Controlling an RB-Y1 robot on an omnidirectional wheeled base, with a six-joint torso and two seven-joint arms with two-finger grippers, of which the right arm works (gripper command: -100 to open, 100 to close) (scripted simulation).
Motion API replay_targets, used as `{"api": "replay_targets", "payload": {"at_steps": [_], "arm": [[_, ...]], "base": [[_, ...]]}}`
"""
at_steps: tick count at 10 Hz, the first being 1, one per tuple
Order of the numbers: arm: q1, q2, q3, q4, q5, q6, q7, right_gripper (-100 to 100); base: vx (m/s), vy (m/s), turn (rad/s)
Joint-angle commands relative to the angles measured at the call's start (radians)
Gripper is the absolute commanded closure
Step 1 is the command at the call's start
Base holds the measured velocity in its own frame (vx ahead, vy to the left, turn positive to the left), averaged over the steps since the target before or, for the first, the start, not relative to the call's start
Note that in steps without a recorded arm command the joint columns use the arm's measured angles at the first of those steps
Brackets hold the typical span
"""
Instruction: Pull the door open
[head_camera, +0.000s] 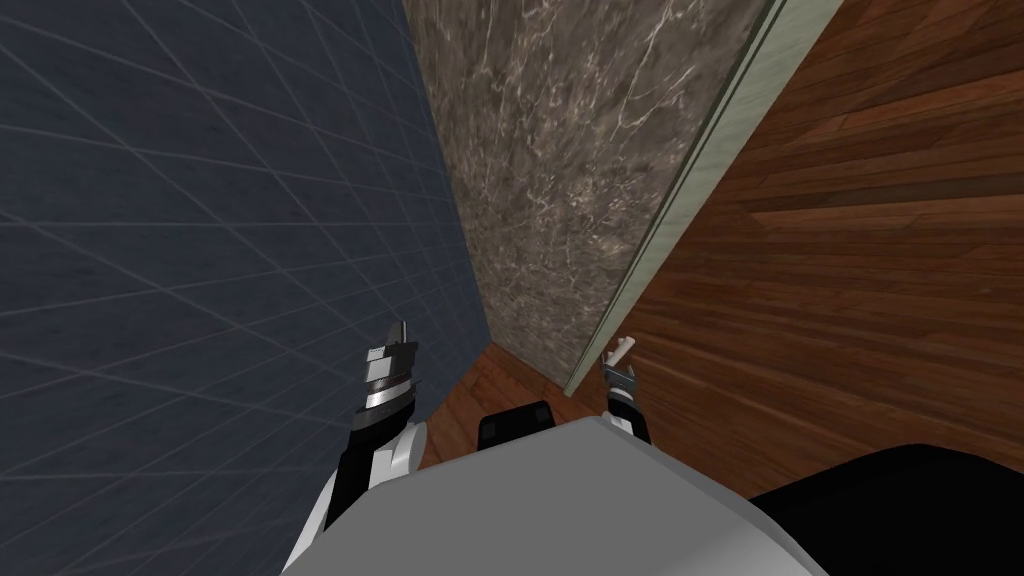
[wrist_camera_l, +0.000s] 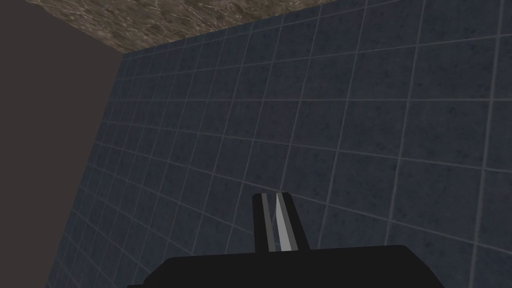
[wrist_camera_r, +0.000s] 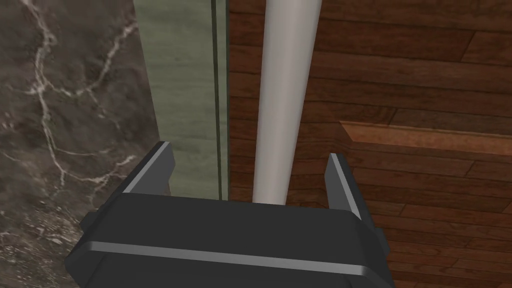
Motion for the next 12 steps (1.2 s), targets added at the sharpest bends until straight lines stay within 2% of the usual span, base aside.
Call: {"api": "replay_targets", "payload": {"at_steps": [1, 4, 5, 6, 11, 12], "arm": [[-0.007, -0.016, -0.005, 0.031, 0.002, -0.012, -0.026, -100], [-0.011, -0.063, -0.020, 0.086, 0.004, -0.024, -0.087, -100], [-0.014, -0.053, -0.014, 0.087, 0.006, -0.027, -0.076, -100], [-0.014, -0.053, -0.014, 0.087, 0.006, -0.027, -0.076, 100], [-0.014, -0.053, -0.014, 0.087, 0.006, -0.027, -0.076, 100], [-0.006, -0.061, -0.002, 0.079, 0.013, -0.026, -0.090, 100]], "base": [[0.083, -0.024, 0.029], [0.104, -0.055, 0.043], [0.022, -0.008, -0.006], [-0.011, 0.017, 0.017], [-0.006, -0.004, -0.007], [-0.094, 0.055, 0.034]]}}
